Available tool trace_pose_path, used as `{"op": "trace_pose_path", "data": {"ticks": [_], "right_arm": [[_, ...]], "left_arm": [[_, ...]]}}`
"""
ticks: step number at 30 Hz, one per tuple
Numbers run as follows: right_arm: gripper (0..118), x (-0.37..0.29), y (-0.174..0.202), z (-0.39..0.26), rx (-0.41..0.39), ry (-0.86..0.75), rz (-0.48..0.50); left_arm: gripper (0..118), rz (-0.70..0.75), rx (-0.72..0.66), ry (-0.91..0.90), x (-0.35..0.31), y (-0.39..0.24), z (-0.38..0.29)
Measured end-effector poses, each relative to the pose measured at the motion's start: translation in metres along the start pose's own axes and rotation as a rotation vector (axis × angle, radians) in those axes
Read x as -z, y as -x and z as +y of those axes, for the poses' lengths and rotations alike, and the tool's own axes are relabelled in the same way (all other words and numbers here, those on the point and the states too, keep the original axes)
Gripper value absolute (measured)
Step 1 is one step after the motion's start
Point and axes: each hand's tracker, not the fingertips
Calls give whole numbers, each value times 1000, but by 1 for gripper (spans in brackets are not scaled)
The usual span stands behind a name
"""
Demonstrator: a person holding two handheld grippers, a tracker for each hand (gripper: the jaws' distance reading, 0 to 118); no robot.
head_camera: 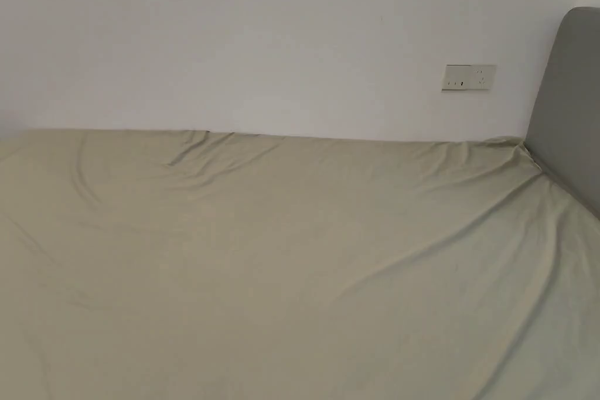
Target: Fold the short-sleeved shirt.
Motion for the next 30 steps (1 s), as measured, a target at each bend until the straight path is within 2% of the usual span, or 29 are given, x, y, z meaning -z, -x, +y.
{"op": "trace_pose_path", "data": {"ticks": [2,5,30], "right_arm": [[118,1,1,-3,17,-5,-1],[118,1,1,-2,19,-6,0],[118,5,2,-1,24,4,1]], "left_arm": [[118,-21,-10,68,13,2,5],[118,-11,-6,25,6,1,0],[118,-12,-6,39,8,1,2]]}}
